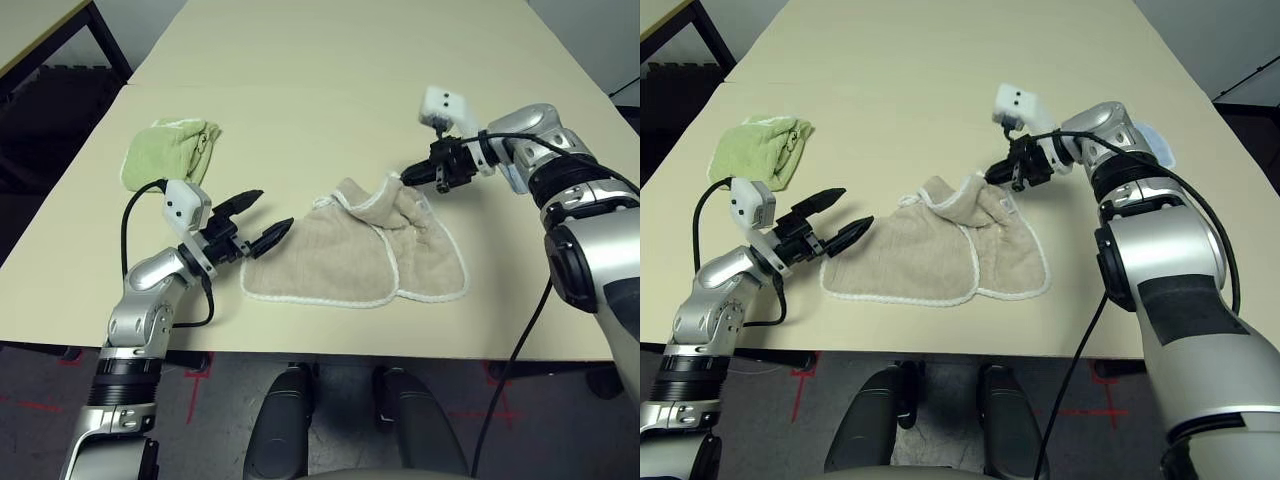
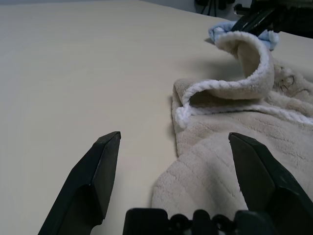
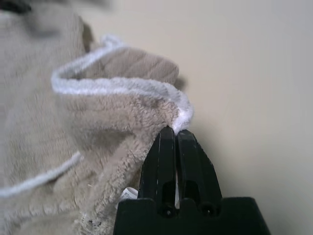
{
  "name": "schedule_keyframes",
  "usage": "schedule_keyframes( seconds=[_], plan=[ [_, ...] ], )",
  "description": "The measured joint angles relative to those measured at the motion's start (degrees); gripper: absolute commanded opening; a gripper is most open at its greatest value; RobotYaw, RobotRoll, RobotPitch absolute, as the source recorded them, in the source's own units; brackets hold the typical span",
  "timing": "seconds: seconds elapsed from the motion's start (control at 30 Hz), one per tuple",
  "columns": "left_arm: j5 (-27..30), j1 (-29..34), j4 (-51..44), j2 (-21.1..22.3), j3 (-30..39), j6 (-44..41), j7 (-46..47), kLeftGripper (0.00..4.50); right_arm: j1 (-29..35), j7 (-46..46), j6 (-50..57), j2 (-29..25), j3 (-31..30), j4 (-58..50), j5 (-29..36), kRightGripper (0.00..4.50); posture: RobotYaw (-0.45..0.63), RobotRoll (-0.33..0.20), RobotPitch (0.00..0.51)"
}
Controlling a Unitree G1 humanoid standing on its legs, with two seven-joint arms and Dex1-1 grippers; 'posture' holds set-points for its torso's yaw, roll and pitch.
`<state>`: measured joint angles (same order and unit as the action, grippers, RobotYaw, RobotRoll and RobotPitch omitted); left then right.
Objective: Fold the towel and set it aside.
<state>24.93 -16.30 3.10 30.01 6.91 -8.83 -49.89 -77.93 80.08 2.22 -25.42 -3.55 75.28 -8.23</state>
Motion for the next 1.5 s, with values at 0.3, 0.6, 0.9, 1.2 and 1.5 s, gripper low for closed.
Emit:
schedule_keyframes(
  seconds=[0.3, 0.6, 0.9, 1.2, 1.5],
  plan=[
    [-0.04, -1.46, 0.05, 0.10, 0.50, -1.01, 0.91, 4.50, 4.40, -14.45, -15.45, -0.92, 8.95, -3.44, 7.18, 0.04, 0.02, 0.000, 0.179],
    [-0.73, -5.39, 2.35, -2.92, -0.27, -1.00, 3.72, 4.50, 3.16, -33.73, -35.38, 2.47, 8.42, -3.23, 4.84, 0.04, 0.02, 0.000, 0.159],
    [-1.93, -5.87, 2.77, -3.52, -0.33, -0.27, 4.19, 4.50, -2.84, -58.26, -48.48, 1.45, 6.12, -3.07, -2.58, 0.04, 0.03, 0.000, 0.144],
    [-2.48, -6.60, 4.60, -4.51, -0.32, 0.36, 4.83, 4.50, -11.39, -54.41, -49.89, 3.97, 11.98, -2.06, 5.98, 0.04, 0.01, 0.000, 0.139],
    [-3.34, -10.52, 8.56, -9.02, -1.28, 2.68, 6.54, 4.50, -19.91, -60.41, -41.07, 2.66, 9.80, -0.51, 2.10, 0.04, 0.02, 0.000, 0.139]
  ],
)
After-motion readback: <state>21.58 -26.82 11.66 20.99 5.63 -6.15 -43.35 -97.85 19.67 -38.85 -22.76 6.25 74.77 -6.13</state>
